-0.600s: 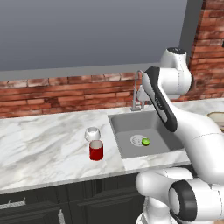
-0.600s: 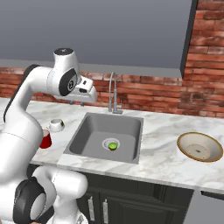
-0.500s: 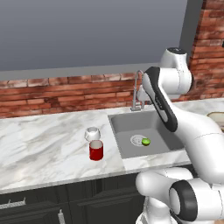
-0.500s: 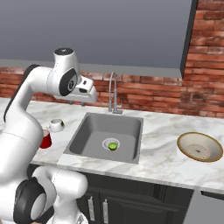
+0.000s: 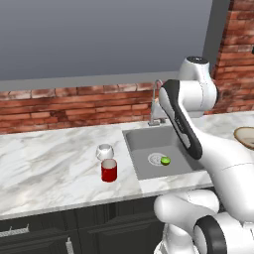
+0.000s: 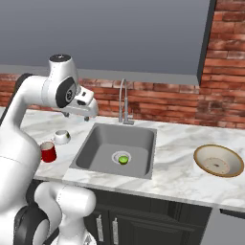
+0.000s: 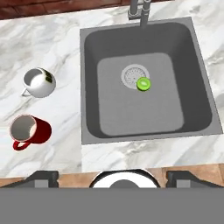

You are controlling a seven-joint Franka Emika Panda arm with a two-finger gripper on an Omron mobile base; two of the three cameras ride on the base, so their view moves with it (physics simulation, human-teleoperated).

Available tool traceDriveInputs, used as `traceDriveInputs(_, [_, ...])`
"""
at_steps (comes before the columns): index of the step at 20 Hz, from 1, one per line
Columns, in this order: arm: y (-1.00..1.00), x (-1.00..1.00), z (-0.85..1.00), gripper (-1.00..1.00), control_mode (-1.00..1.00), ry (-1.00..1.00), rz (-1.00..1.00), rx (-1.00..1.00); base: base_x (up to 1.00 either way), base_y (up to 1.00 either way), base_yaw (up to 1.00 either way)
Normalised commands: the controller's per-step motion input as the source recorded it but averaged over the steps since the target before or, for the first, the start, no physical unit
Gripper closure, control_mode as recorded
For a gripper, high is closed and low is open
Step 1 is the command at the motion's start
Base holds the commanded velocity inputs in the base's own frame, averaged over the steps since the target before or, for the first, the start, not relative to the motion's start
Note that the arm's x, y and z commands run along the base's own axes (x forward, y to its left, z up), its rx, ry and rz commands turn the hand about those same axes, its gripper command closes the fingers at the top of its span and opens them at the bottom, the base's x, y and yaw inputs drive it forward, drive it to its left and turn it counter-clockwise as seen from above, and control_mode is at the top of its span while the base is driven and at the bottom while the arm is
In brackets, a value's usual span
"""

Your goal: Clear the mugs and bowl far away from the sink.

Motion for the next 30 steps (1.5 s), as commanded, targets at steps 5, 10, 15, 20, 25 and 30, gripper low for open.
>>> traceDriveInputs(5, [0.99,-0.05,-0.46,-1.00,-1.00,0.00,-0.45,-0.15,0.00,0.00,0.00])
traceDriveInputs(10, [0.88,0.08,-0.53,-1.00,-1.00,0.06,-0.58,-0.08,0.00,0.00,0.00])
traceDriveInputs(15, [0.24,0.00,-0.12,-1.00,-1.00,0.06,-0.28,0.05,0.00,0.00,0.00])
traceDriveInputs(20, [0.34,0.00,-0.16,-1.00,-1.00,0.01,-0.25,0.07,0.00,0.00,0.00])
traceDriveInputs(25, [0.12,-0.23,-0.25,-1.00,-1.00,0.00,-0.02,0.26,0.00,0.00,0.00])
traceDriveInputs(30, [0.56,-0.18,-0.55,-1.00,-1.00,0.00,0.07,0.15,0.00,0.00,0.00])
